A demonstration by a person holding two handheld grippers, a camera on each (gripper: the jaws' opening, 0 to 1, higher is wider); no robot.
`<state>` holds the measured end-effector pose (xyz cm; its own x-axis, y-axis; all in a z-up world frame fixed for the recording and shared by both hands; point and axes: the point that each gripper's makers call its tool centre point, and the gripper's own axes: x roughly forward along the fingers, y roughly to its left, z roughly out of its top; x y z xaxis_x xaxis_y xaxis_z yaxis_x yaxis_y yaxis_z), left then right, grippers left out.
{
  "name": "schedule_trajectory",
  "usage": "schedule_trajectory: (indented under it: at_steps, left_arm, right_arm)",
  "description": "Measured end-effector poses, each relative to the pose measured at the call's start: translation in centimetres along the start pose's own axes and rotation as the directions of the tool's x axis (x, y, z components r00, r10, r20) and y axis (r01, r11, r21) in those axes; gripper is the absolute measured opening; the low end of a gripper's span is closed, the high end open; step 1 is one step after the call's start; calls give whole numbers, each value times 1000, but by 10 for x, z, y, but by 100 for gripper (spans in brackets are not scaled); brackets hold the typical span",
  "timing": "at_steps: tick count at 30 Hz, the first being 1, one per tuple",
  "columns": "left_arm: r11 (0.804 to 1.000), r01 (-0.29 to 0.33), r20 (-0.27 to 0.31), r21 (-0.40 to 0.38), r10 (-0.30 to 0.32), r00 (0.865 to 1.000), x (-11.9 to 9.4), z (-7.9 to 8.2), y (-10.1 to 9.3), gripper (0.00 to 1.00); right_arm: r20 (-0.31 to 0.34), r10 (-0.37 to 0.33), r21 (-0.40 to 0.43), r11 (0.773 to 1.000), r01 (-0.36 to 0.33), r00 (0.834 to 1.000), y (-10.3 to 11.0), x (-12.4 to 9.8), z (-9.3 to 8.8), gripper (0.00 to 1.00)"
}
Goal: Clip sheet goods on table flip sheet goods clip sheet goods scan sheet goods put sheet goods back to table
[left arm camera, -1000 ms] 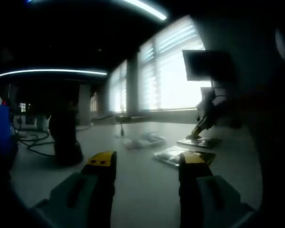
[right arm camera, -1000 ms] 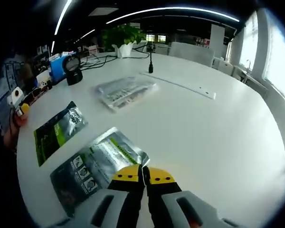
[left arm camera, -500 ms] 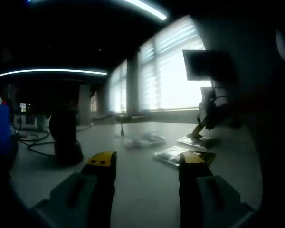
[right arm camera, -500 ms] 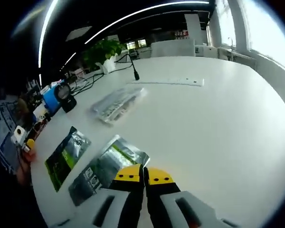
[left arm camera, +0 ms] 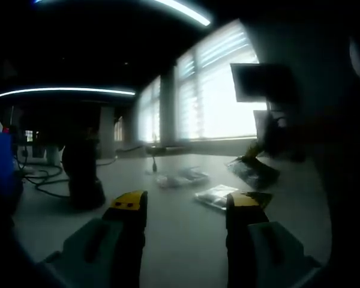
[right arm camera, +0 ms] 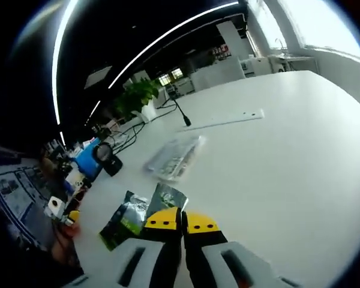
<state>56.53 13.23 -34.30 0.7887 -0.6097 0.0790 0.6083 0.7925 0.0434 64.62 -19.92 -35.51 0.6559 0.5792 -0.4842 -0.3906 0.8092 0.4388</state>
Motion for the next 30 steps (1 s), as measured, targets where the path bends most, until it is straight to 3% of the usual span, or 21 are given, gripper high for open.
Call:
schedule_trajectory:
  at_steps: [12,21,25,30]
  left_arm:
    - [1000,0,3,2,0,1000,0,1,-1,46]
    - [1000,0,5,0,0,1000,0,1,0,46]
    - [1000,1,6,0,-1,1000,0,1,-1,46]
    - [1000,1,8,-1,-1,1000,0,2,0,46]
  right_arm:
    - [116,86,14,996,-89,989,62,-22,23,0]
    - [183,108,25,993,-115,977,70,-23,42,0]
    - [192,94,18,995,-100,977,58,-16,38,0]
    - [227,94,28,994,-103,969,59,-17,43,0]
